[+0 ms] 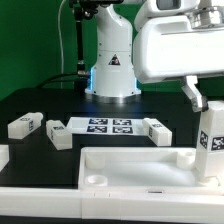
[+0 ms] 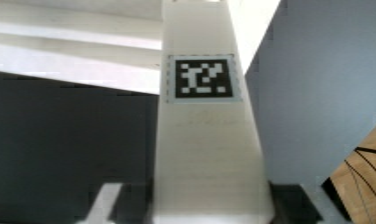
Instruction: Assemble desk
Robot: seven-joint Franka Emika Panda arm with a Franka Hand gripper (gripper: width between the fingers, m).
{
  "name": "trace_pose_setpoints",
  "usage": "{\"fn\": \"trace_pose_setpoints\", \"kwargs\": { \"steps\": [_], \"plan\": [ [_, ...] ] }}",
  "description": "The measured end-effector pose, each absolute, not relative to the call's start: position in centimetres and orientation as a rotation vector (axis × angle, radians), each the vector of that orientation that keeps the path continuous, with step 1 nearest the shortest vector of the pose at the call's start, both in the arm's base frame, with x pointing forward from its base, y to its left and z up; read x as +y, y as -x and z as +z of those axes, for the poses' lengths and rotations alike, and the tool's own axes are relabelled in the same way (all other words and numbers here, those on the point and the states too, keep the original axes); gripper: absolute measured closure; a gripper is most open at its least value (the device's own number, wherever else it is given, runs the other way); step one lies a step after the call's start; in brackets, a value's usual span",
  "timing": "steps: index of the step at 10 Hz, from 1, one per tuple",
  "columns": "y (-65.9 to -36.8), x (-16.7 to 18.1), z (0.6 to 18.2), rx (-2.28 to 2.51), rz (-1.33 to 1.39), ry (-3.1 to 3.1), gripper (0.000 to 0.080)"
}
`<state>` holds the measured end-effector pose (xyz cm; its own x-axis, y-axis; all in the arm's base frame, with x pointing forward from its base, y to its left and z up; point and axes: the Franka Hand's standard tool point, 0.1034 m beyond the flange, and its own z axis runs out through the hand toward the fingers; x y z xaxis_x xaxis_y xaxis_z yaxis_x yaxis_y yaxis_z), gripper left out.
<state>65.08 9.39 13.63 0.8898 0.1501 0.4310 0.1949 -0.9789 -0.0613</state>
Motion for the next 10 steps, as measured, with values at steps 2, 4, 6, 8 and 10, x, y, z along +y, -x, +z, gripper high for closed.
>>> {"fn": "trace_pose_setpoints", "kwargs": {
  "steps": [2, 4, 6, 8, 10],
  "plan": [
    [-65.2, 9.4, 13.62, -0.269, -0.675, 2.951, 0.0511],
    [-65.34, 9.43, 13.63, -0.268, -0.699, 2.948, 0.0511],
    [-65.34, 9.43, 13.63, -0.267, -0.7, 2.948, 0.0501],
    [-65.33, 9.43, 13.61, -0.267, -0.699, 2.948, 0.032],
    [-65.33, 9.39, 13.61, -0.267, -0.699, 2.948, 0.0186]
  ]
}}
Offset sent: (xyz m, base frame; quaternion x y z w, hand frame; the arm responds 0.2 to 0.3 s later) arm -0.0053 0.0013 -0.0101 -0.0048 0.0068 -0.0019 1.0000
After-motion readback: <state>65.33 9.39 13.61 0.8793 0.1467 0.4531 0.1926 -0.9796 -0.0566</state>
